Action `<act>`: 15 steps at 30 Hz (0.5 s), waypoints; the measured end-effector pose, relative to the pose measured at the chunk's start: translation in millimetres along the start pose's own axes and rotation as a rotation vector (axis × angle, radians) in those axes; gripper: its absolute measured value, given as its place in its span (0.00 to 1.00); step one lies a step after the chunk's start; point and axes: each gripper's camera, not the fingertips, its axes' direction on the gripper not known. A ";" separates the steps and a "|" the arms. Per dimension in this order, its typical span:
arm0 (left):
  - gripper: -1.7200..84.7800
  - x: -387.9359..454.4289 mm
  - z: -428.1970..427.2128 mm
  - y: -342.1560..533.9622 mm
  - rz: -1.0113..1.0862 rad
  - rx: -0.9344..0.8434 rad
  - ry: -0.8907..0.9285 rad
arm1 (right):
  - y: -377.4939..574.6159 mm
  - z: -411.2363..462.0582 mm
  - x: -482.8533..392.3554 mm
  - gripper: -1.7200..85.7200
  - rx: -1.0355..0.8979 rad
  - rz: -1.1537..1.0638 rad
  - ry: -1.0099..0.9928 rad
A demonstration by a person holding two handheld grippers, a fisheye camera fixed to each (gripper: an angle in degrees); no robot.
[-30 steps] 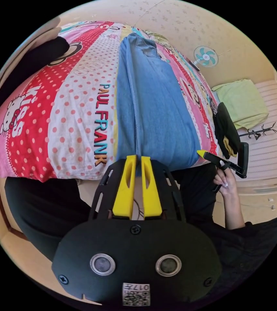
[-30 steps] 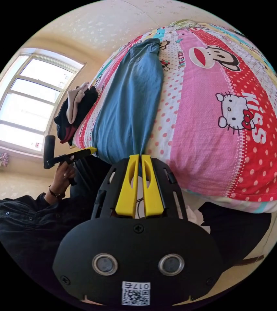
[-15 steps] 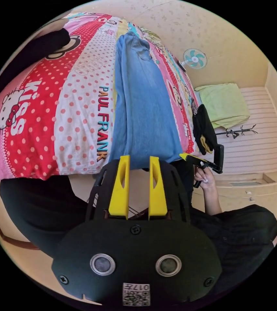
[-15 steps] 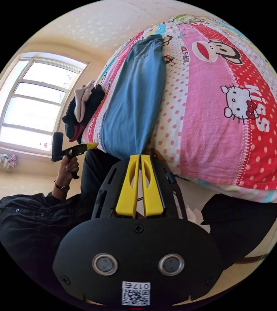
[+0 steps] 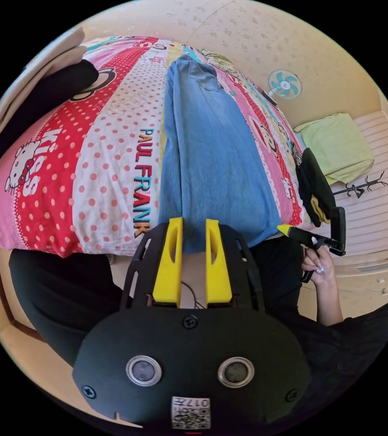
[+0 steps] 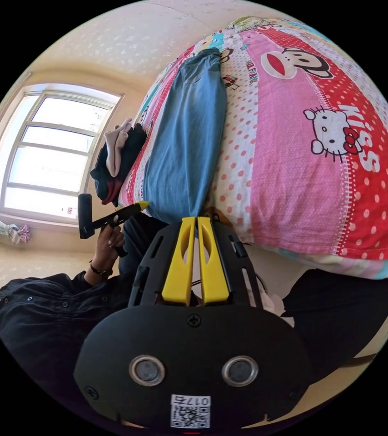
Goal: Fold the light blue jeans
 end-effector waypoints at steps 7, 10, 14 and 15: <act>0.10 9.5 -0.8 2.1 0.009 0.001 -0.035 | -6.2 -1.4 -0.7 0.03 -0.005 -0.008 0.000; 0.10 6.8 2.8 -0.6 -0.007 0.001 -0.047 | -8.5 -0.5 0.9 0.04 -0.004 0.000 -0.014; 0.03 3.1 2.6 -6.1 -0.010 -0.002 -0.063 | -10.5 -1.1 -0.3 0.03 -0.003 0.005 0.024; 0.02 2.7 -0.1 -9.0 0.009 -0.014 -0.040 | -10.8 -3.3 -1.9 0.03 -0.014 0.006 0.033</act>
